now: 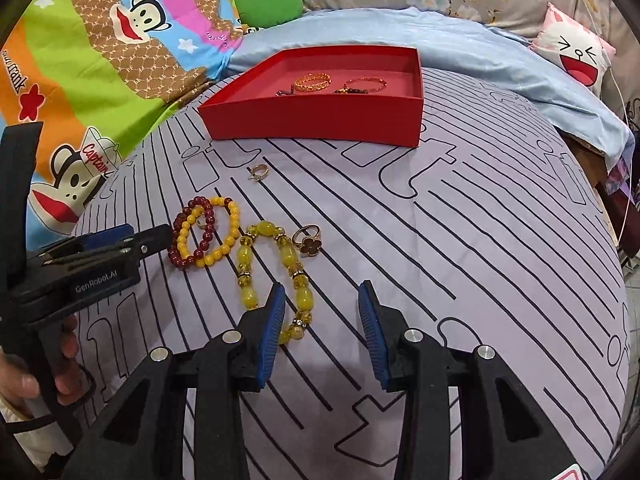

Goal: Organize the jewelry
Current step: 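Grasp the red beaded bracelet with the left tool while the right tool grasps the yellow beaded bracelet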

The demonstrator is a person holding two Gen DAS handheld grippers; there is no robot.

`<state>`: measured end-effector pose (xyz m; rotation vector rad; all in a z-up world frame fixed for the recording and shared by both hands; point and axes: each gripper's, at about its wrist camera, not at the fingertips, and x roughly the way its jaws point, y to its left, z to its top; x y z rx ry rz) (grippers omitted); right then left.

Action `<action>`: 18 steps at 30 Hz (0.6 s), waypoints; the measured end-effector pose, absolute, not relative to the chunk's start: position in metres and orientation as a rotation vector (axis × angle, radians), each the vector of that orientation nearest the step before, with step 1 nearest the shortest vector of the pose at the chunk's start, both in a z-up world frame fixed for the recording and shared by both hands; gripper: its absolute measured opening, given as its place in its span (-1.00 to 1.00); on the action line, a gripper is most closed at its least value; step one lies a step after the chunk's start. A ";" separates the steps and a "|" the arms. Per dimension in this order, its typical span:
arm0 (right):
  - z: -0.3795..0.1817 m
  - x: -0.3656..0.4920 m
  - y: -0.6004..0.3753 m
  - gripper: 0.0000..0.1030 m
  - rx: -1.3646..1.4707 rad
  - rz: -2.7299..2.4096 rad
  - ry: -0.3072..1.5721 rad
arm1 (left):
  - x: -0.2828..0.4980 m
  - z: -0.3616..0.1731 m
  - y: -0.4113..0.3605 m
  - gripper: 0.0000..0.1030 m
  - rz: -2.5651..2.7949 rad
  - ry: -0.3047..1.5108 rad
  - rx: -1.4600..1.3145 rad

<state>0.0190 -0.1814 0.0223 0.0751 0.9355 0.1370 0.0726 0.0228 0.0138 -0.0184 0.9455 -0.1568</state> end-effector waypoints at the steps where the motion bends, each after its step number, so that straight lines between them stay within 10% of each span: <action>1: 0.021 0.021 -0.181 -0.27 0.076 0.139 0.939 | 0.073 0.012 0.020 0.15 -0.156 0.946 -0.010; 18: 0.015 0.027 -0.156 -0.83 -0.051 0.153 0.934 | 0.078 0.010 0.022 -0.08 -0.183 0.940 -0.023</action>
